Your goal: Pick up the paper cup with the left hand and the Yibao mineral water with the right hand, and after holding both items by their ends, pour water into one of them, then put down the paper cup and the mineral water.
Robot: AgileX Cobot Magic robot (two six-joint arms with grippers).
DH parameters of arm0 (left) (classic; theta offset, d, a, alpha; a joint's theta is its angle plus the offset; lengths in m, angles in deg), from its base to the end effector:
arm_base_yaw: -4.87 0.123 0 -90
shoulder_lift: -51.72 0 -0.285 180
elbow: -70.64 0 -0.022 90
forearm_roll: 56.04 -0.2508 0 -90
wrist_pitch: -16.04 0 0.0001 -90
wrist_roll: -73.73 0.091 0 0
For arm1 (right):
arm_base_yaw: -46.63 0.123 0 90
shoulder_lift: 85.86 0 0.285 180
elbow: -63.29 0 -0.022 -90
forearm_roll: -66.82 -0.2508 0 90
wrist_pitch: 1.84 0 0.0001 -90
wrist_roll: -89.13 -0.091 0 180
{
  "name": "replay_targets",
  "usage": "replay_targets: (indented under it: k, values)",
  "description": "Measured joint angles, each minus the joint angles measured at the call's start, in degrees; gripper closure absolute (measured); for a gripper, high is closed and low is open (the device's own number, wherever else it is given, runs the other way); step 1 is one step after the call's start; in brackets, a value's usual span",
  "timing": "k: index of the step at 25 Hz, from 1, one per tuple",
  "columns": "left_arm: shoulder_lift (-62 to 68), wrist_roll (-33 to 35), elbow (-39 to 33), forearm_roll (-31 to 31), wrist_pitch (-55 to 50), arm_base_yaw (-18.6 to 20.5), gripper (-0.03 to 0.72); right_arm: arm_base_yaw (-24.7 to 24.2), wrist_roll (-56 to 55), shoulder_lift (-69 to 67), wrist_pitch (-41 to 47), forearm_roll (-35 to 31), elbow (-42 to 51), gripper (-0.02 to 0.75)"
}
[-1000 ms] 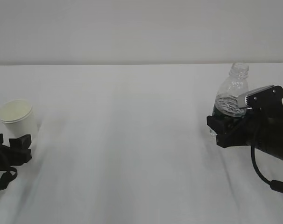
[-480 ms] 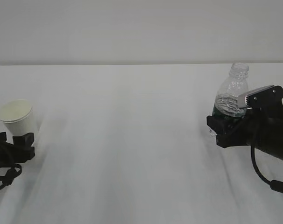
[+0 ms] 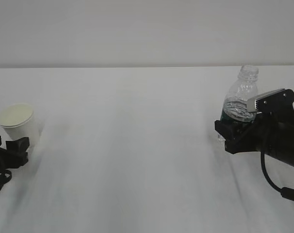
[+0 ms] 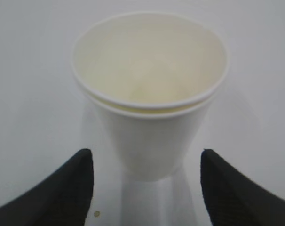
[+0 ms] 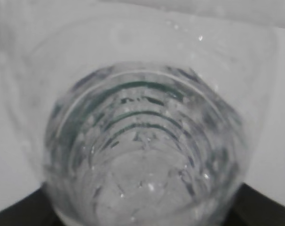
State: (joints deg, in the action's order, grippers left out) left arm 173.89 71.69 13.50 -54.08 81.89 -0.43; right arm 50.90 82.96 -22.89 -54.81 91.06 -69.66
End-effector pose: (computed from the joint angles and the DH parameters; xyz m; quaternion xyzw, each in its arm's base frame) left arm 0.2593 -0.0212 0.0774 0.0094 0.8360 -0.0259 0.5480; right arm 0.2951 0.0519 0.1071 -0.1857 0.8095 0.1167 0.5446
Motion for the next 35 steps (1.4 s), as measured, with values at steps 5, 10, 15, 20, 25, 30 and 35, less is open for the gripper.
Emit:
replay_targets:
  k: [5,10,15,20,25,30,35]
  values:
    - [0.0,0.0,0.0,-5.7,0.0,2.8,0.169,0.0,0.0,0.0,0.0,0.0,0.0,0.302]
    - [0.0,0.0,0.0,-7.3,0.0,3.4,0.169,0.0,0.0,0.0,0.0,0.0,0.0,0.302]
    - [0.0,0.0,0.0,-7.6,0.0,3.4,0.169,0.0,0.0,0.0,0.0,0.0,0.0,0.302]
    - [0.0,0.0,0.9,-7.4,0.0,3.4,0.169,0.0,0.0,0.0,0.0,0.4,0.0,0.302]
    - [0.0,0.0,3.2,-7.4,0.0,3.4,0.169,0.0,0.0,0.0,0.0,0.5,0.0,0.302]
    - [1.2,0.0,4.4,-7.4,0.0,3.4,0.169,0.0,0.0,0.0,0.0,0.9,0.0,0.302]
    - [4.1,0.0,4.6,-7.8,0.0,3.4,0.169,0.0,0.0,0.0,0.0,0.9,0.0,0.302]
